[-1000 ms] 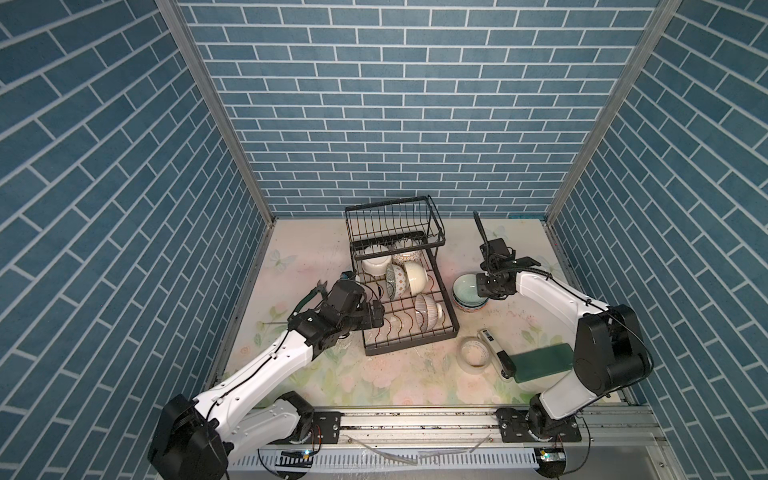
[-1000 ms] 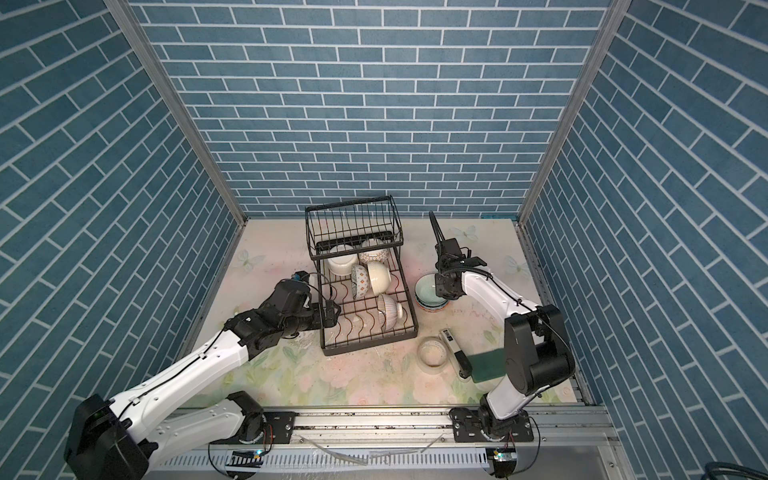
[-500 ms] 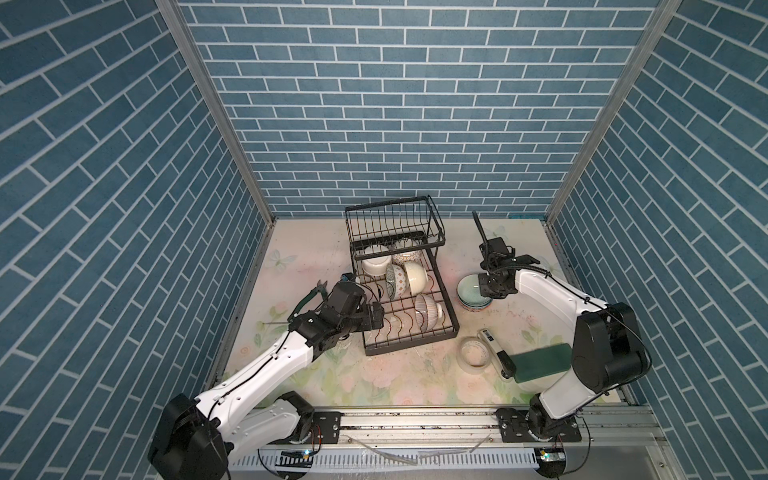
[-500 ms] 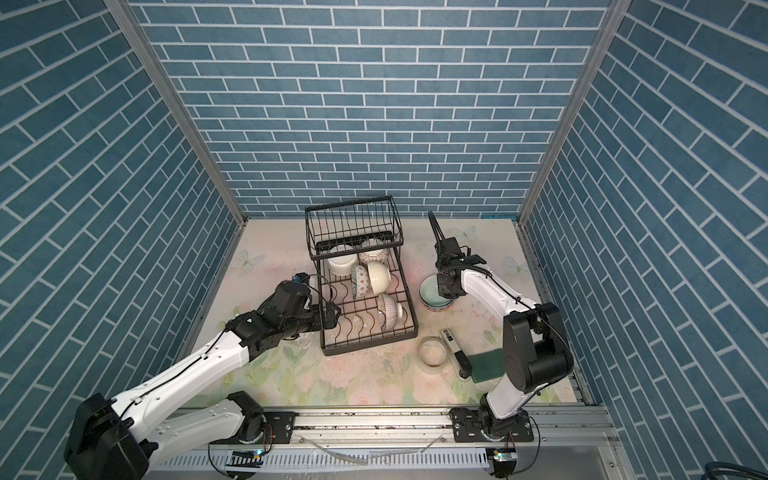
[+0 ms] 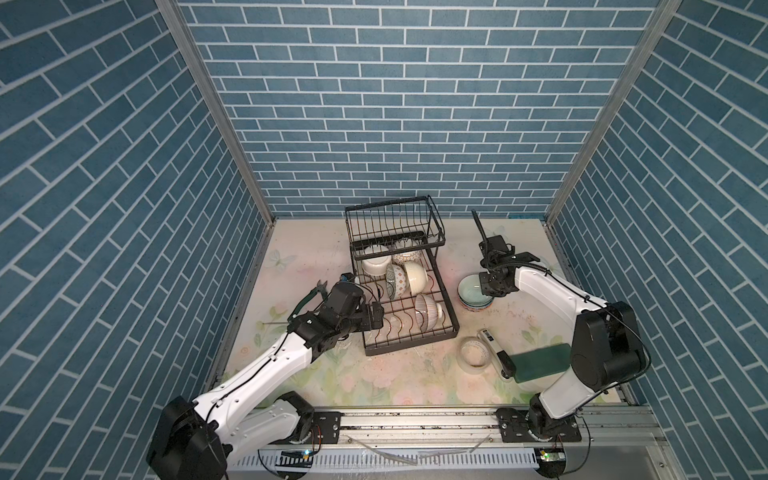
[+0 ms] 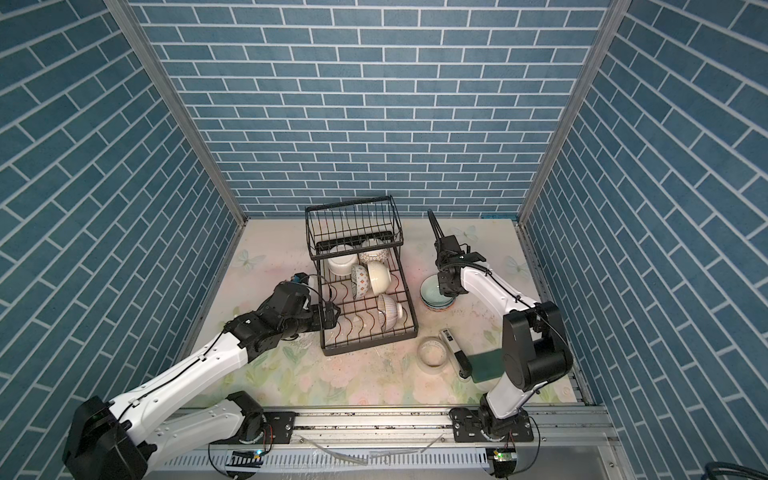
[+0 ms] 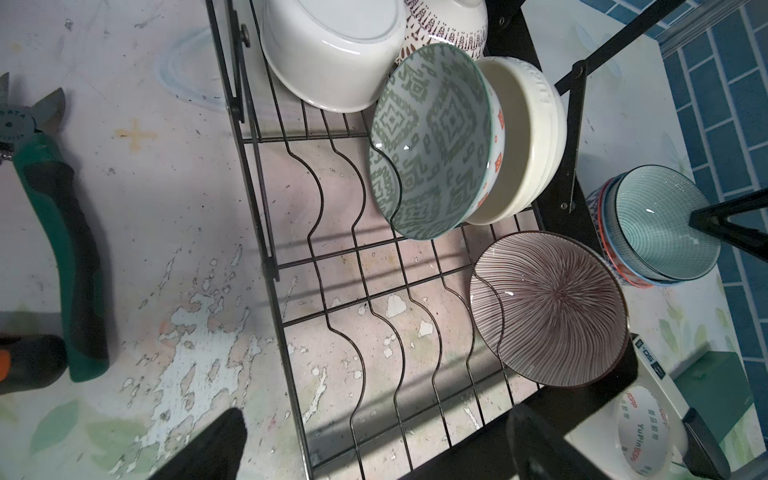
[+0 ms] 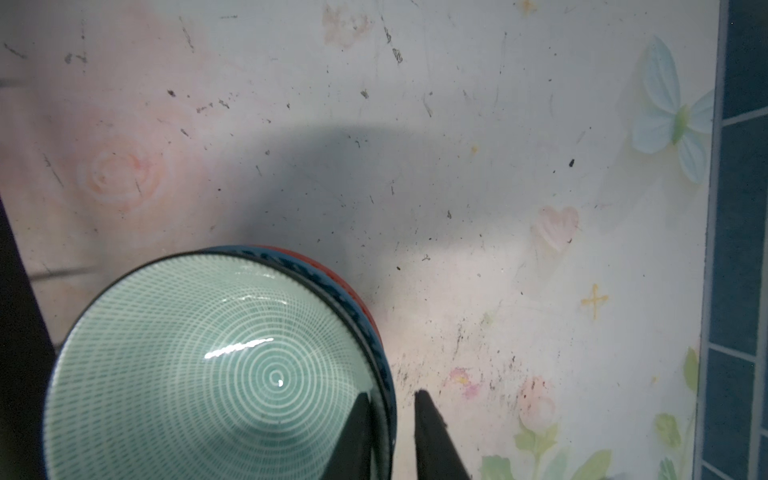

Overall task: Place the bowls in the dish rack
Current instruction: 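Grasp the teal striped bowl rim with the right gripper, then lift the teal striped bowl with the right gripper while the left gripper approaches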

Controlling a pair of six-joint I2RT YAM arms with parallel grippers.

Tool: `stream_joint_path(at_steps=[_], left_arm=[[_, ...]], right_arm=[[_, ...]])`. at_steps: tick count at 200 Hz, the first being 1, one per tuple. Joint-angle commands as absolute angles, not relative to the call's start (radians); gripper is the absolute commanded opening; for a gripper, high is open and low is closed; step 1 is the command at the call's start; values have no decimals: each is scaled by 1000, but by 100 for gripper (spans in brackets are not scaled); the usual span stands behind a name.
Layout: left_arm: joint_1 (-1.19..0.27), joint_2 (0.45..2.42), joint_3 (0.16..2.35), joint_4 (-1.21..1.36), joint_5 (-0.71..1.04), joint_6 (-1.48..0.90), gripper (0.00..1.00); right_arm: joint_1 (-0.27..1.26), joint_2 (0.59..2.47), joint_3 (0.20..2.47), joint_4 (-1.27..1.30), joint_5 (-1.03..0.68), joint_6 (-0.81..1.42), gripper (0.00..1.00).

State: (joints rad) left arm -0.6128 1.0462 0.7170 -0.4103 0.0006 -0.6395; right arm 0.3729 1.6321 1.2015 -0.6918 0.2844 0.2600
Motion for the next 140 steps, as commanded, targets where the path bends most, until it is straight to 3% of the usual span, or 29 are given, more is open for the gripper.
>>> stream_joint_path(at_steps=[1,68,94,140], left_arm=[[-608,1041,701,-407,2,-633,100],[-604,1051,706,-407,6,-630,100],[-605,1051,707,-406,8,-628,100],[-604,1050,707,-408,8,-627,100]], right_arm=[[373,1648,1256,-729,306,233,20],[379,1660,1266,-728,298,236,9],[379,1656,1269,-732,299,236,0],[381,1636,1273,-736,267,238,0]])
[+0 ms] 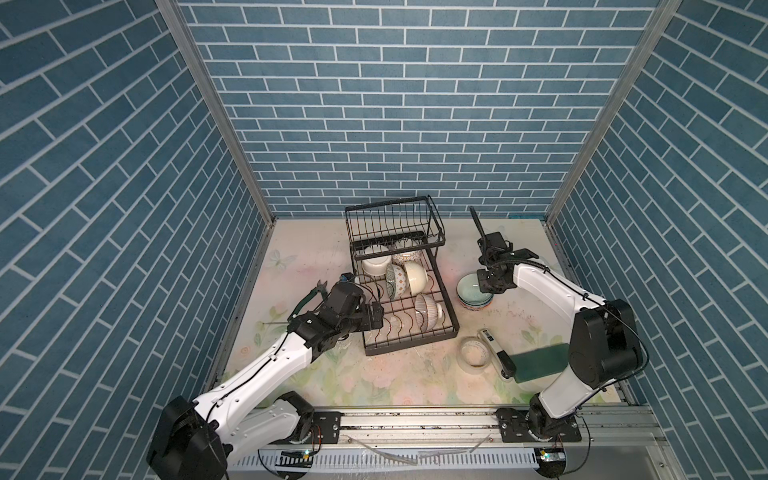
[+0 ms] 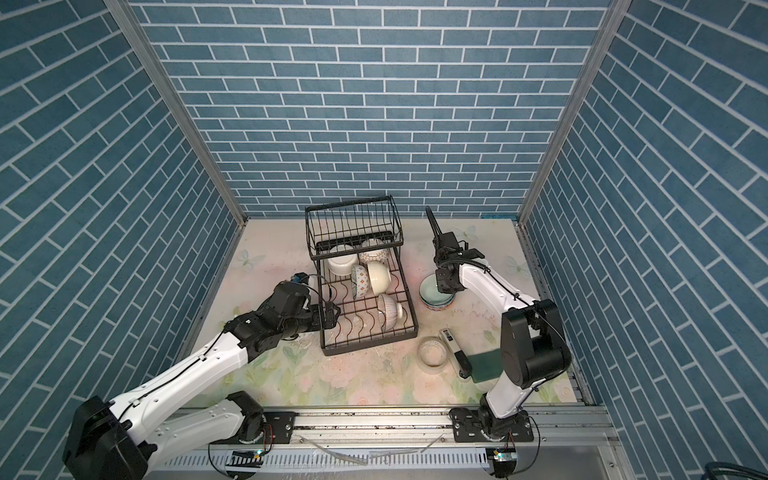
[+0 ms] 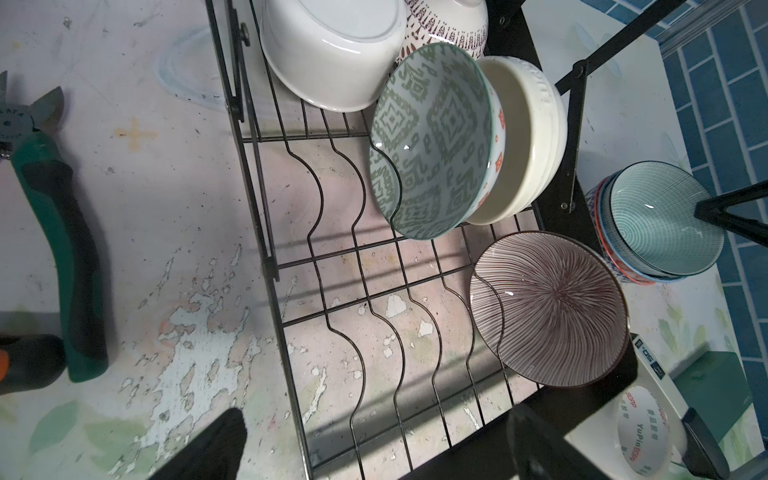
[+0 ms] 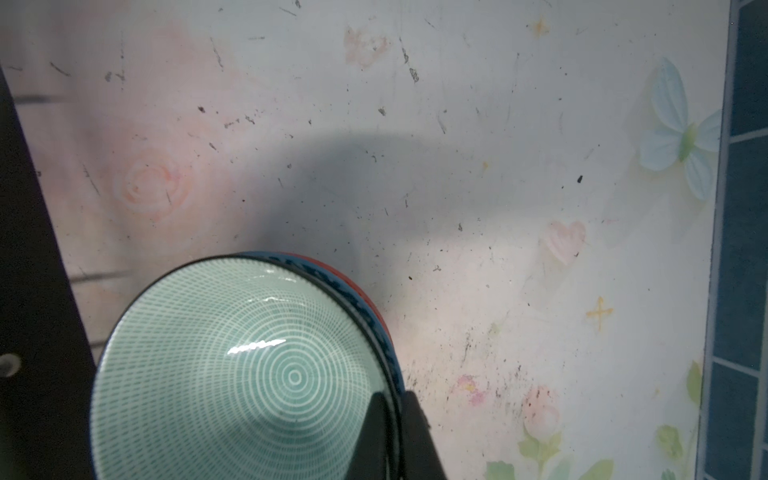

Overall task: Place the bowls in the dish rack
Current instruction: 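Lift the teal striped bowl with the right gripper while the left gripper approaches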

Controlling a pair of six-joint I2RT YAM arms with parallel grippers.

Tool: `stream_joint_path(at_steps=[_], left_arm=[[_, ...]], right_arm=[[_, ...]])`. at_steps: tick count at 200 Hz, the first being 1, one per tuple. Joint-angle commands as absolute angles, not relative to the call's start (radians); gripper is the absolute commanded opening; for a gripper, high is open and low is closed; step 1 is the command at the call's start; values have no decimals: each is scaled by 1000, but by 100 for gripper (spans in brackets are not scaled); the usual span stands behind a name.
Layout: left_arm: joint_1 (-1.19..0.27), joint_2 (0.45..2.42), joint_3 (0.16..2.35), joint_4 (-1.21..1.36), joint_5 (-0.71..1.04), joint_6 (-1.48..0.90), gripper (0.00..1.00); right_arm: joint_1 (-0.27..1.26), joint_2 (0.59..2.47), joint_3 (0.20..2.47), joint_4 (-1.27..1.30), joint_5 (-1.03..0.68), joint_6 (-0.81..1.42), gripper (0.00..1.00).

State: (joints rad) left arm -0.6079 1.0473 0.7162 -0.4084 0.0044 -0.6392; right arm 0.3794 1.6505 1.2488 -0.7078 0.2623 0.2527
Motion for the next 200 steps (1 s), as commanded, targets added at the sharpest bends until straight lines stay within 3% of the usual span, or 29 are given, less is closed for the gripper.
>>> stream_joint_path(at_steps=[1,128,200], left_arm=[[-603,1050,707,-408,8,-627,100],[-609,1055,813,-468,37,-580,99],[-764,1209,977,-434,36,-587,98]], right_arm=[[381,1634,1272,-736,266,238,0],[379,1492,1191,-666,154,301,0],[380,1446,1160,-650,160,300,0]])
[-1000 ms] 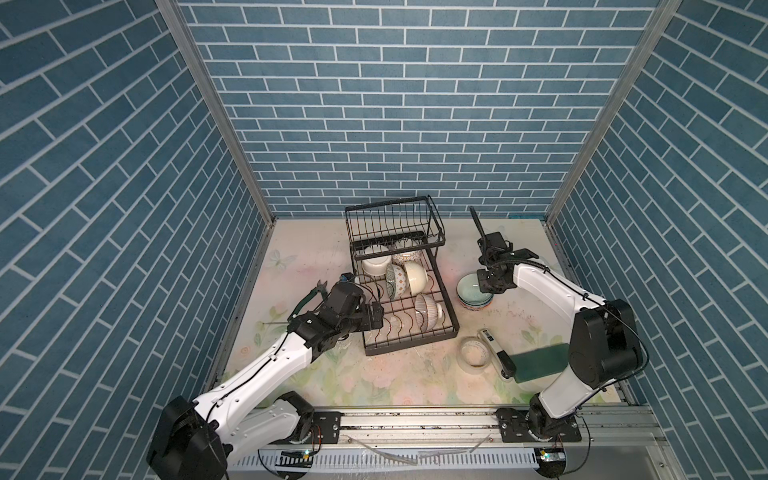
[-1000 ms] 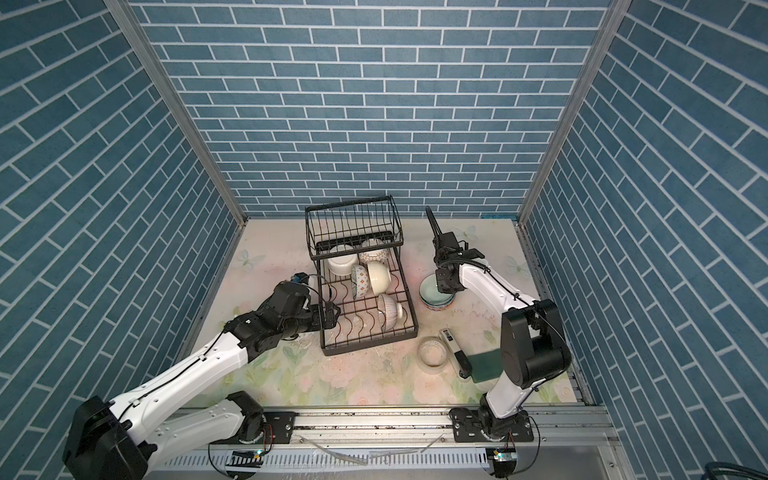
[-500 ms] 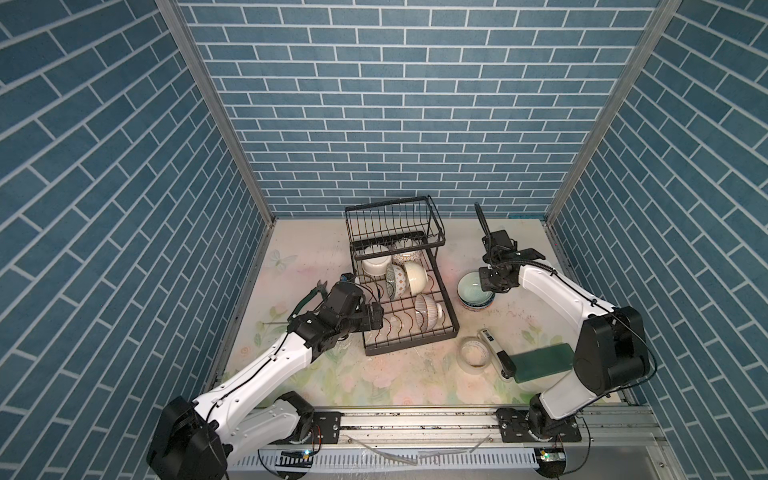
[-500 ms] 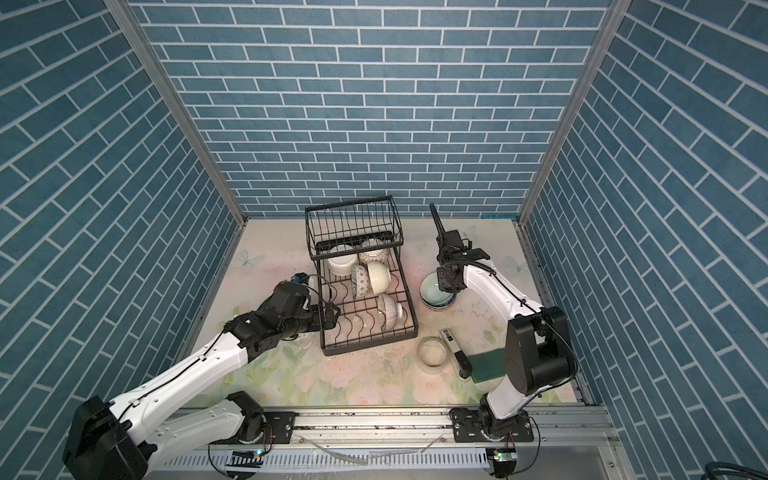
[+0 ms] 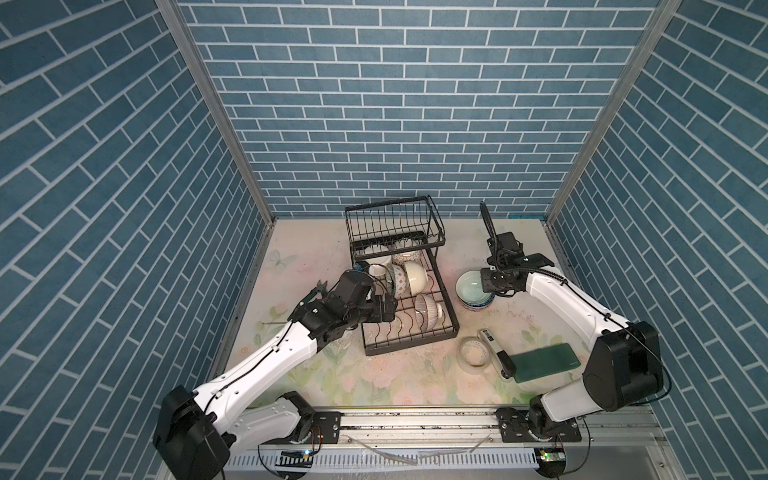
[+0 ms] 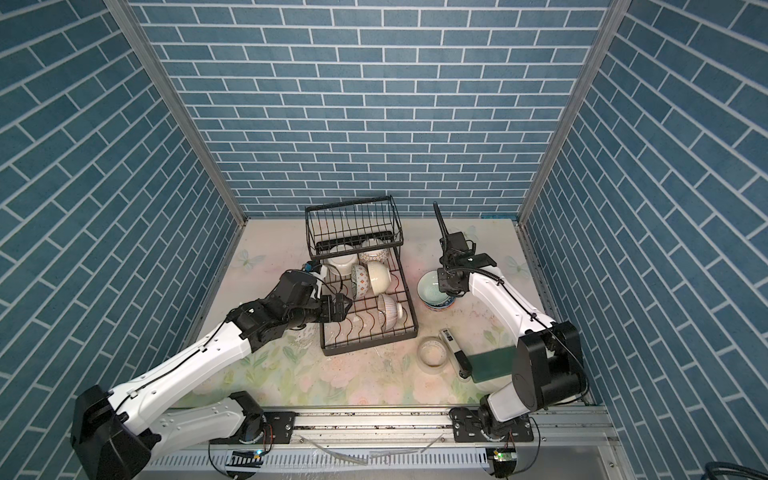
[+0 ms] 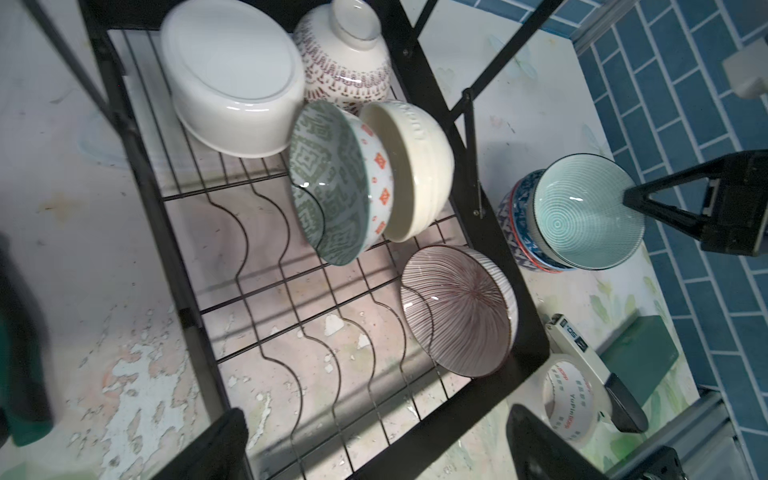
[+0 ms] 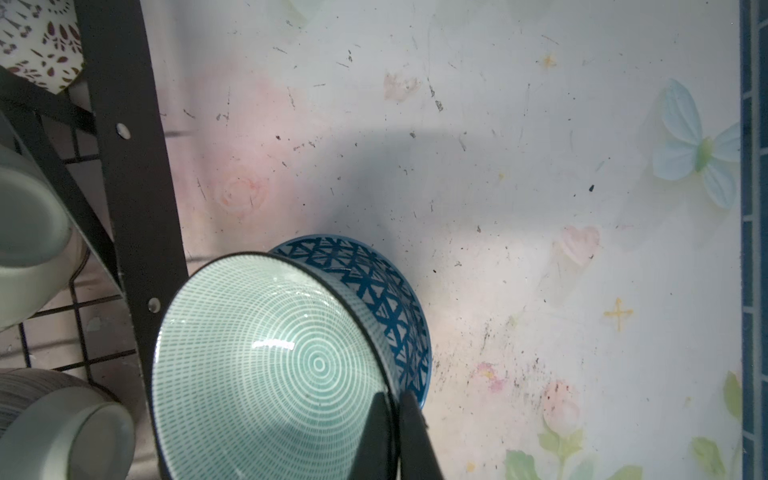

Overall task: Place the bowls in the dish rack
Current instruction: 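Lift the teal striped bowl with the right gripper while the left gripper approaches, then grasp the teal striped bowl rim with the left gripper beside the right gripper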

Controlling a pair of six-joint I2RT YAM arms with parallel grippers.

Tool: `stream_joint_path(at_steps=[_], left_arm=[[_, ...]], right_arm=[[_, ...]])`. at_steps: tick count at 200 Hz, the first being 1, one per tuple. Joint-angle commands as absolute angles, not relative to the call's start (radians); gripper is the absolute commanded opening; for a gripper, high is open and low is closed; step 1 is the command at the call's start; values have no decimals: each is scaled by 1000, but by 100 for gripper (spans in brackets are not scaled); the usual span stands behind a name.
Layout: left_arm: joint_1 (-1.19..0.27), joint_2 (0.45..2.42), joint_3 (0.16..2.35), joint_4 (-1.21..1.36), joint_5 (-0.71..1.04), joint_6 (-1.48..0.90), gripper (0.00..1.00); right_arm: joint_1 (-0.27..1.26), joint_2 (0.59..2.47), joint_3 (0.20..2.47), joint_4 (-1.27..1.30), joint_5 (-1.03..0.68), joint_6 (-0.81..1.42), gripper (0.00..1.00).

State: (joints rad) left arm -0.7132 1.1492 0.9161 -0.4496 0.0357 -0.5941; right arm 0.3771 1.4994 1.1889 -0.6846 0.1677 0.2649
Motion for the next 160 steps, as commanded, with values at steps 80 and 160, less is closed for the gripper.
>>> stream_joint_path(at_steps=[80,160], left_arm=[[-847,1458,1184,-368,60,-594,93],[-882,1715,1402,-325,104,-655,86]], right_arm=[[377,1356,1136,-647,158,293,0],[378,1319,1127,-634,146,293,0]])
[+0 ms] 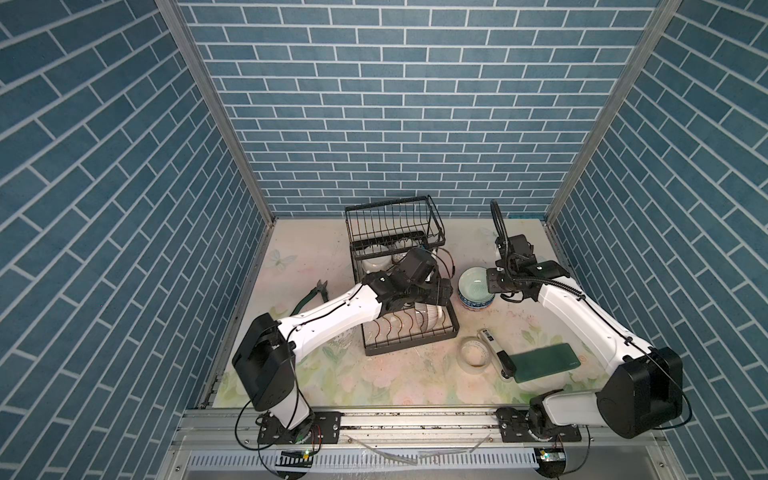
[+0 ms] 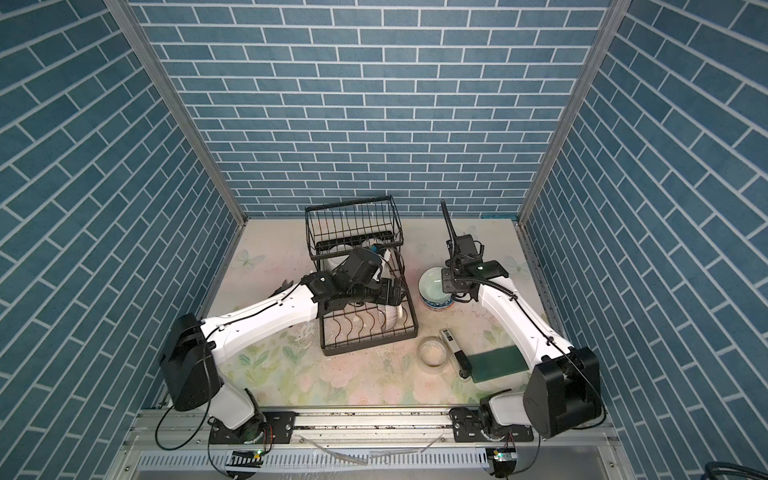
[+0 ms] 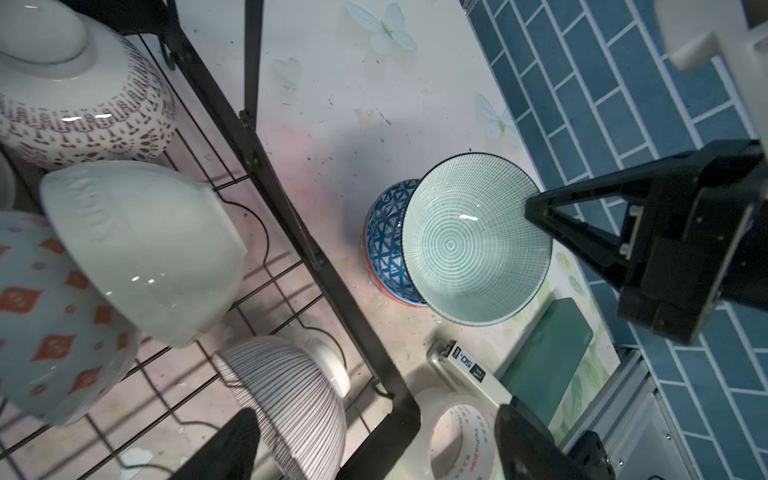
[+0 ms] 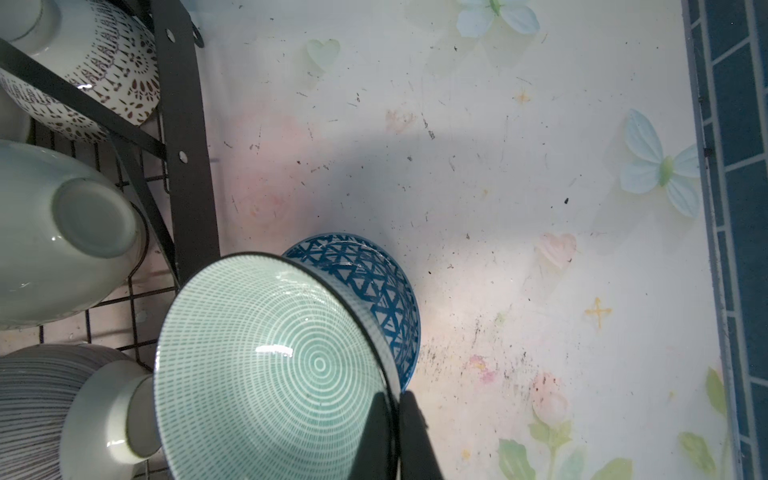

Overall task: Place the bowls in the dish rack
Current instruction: 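Grasp the teal striped bowl rim with the left gripper beside the right gripper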

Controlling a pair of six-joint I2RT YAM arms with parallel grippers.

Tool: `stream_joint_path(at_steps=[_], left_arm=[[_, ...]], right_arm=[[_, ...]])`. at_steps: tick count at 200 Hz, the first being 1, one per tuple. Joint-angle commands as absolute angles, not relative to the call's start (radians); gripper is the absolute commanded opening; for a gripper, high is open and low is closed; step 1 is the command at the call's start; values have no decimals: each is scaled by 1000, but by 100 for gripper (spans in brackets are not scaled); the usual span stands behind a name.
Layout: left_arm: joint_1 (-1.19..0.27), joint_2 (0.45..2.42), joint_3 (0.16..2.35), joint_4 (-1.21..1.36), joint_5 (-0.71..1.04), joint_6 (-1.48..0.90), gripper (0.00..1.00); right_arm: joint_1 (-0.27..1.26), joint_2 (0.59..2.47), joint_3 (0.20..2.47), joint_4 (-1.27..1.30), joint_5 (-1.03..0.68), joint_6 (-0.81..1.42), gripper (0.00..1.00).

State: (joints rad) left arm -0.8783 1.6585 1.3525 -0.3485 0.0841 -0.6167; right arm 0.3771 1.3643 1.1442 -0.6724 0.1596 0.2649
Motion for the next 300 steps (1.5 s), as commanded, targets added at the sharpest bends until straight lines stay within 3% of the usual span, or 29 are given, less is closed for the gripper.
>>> stream_joint_path(at_steps=[1,145,244,300], left_arm=[[-883,1717,1404,-324,106,-656,86],[-884,1965,1593,-263,167,-730,58],[-885,2013,1621,-252,164,-753,18],[-885,1995,1603,-250,158,-749,2]], right_arm=[[378,1318,1127,-634,145,293,0],[377,1261,1119,-630,92,291,0],[377,1259,1104,-609,33,282,0],[379,1266,1112,-614,-8,272,0]])
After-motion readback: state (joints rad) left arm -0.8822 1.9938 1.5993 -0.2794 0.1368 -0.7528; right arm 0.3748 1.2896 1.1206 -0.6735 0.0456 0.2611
